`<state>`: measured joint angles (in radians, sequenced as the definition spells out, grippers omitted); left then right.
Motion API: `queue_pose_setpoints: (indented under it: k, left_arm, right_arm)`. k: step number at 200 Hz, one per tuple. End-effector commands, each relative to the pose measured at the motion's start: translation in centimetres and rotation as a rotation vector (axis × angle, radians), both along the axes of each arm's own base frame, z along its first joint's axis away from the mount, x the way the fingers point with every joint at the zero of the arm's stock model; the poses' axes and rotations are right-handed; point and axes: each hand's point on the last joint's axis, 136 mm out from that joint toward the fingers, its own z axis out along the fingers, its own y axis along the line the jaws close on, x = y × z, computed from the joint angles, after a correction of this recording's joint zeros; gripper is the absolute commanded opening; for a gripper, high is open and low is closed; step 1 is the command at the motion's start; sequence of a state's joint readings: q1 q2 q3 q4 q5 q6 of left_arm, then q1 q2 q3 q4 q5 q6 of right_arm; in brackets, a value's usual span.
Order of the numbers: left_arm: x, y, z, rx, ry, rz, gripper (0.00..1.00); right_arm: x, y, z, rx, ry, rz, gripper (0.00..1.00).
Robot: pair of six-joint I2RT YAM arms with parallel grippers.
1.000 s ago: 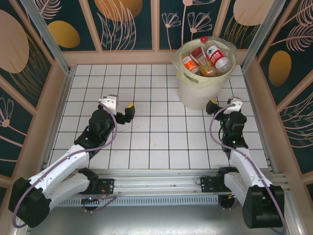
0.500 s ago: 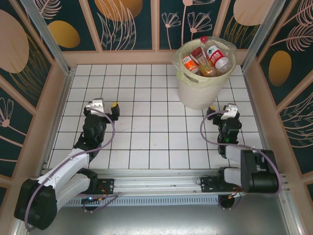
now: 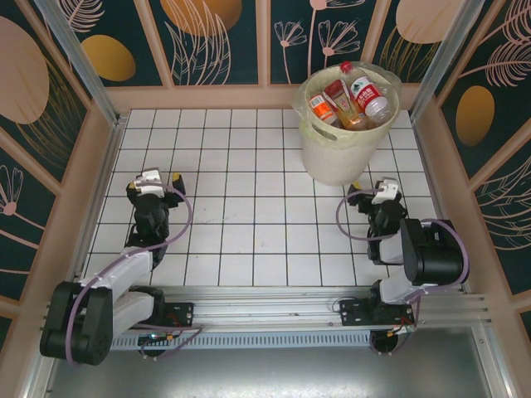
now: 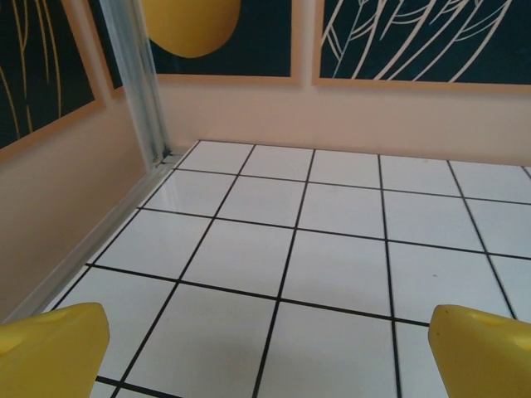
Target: Put the plastic bottles in the bin
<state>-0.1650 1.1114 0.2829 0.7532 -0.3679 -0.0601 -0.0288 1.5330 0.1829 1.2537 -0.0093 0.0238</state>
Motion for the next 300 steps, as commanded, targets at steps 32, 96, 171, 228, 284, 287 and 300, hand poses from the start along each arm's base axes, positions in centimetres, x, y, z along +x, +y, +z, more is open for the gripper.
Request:
queue_pose_setpoints:
  k: [32,96,171,228,284,287,300]
  left_arm:
    - [1.0,-0.6,-0.6,0.020,-0.086,-0.054,0.99]
    - [0.4,0.5,-1.6,-0.009,-0.158,-0.089,0.99]
    - [2.9,1.0,-3.8,-0.058,-0.058,-0.120,0.99]
    - [2.8,1.0,-3.7,-0.055,-0.060,-0.118,0.99]
    - [3.0,1.0,-3.8,-0.055,-0.055,-0.118,0.99]
    - [3.0,1.0,-3.8,-0.054,-0.056,-0.118,0.99]
    - [3.0,1.0,-3.8,-0.054,-0.056,-0.118,0.99]
  right_arm:
    - [1.4,0.0,1.4,-0.005,-0.035,0.014,0.99]
    - [1.4,0.0,1.5,-0.006,-0.036,0.014,0.99]
    - [1.4,0.0,1.5,-0.006,-0.036,0.014,0.99]
    - [1.4,0.0,1.5,-0.006,-0.036,0.013,0.99]
    - [1.4,0.0,1.4,-0.006,-0.035,0.013,0.99]
    - [1.4,0.0,1.4,-0.006,-0.035,0.014,0.99]
    - [1.4,0.0,1.4,-0.006,-0.035,0.013,0.99]
